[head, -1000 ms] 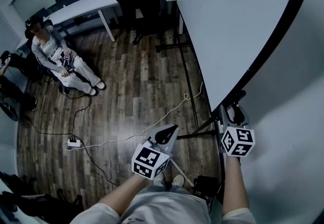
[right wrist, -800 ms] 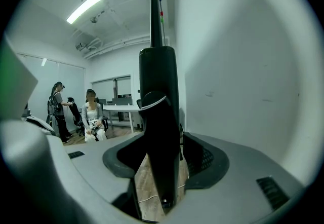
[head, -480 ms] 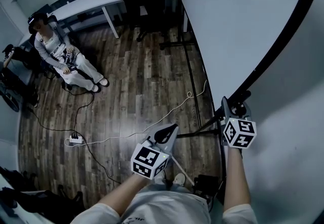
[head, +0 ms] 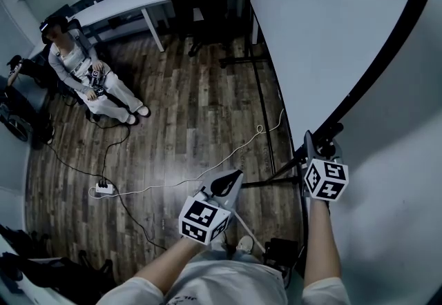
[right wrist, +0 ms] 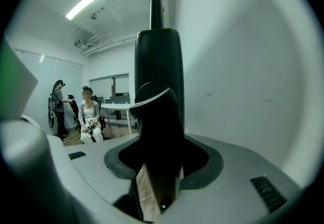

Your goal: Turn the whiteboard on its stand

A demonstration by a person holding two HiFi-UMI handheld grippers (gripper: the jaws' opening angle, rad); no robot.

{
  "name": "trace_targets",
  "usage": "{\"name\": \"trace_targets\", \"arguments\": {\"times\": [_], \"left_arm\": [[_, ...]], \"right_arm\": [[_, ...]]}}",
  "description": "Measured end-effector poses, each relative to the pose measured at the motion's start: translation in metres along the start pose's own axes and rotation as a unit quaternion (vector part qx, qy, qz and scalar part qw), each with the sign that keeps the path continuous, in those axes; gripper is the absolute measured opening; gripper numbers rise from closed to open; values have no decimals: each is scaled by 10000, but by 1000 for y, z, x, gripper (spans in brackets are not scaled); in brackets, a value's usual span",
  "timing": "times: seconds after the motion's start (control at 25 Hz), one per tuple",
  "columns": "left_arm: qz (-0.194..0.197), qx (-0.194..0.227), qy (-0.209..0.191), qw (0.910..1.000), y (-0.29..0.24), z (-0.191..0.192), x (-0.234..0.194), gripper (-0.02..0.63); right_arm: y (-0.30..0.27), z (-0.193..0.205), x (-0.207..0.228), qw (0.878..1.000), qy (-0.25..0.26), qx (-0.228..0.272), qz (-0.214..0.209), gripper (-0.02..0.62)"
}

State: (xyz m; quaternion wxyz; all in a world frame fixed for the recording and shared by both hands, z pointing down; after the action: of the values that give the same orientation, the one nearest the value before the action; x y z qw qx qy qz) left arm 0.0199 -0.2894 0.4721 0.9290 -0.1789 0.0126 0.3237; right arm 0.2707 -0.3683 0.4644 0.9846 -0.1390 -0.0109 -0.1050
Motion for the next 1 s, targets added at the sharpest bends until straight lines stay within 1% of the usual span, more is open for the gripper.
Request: {"name": "trace_targets", "arguments": {"times": [0.32,0.76,1.0], "left_arm": [[22,20,11,10000,13,-4,2,11],[99,49,-72,9999,40,5,17,11],[138,85,-96,9998,62,14,25,11]], "right_arm": [[14,-2,-16,10000,33,-20,-30,176],[47,13,-45,9999,78,-54,-104,176],[78,26,-69,9999,49,-41,-97,176]]}}
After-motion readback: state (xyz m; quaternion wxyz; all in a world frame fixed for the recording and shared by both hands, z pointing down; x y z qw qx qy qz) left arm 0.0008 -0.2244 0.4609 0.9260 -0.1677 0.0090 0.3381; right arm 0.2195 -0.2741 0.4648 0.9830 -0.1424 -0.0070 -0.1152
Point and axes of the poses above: the fingertips, and each gripper's own axes: y backward along the fingers, x to its right, z out of its underside, the point moved 4 cm from there along y, backward along the fingers, and after that the axes turned 9 degrees about -z, right-handed, at the moved point
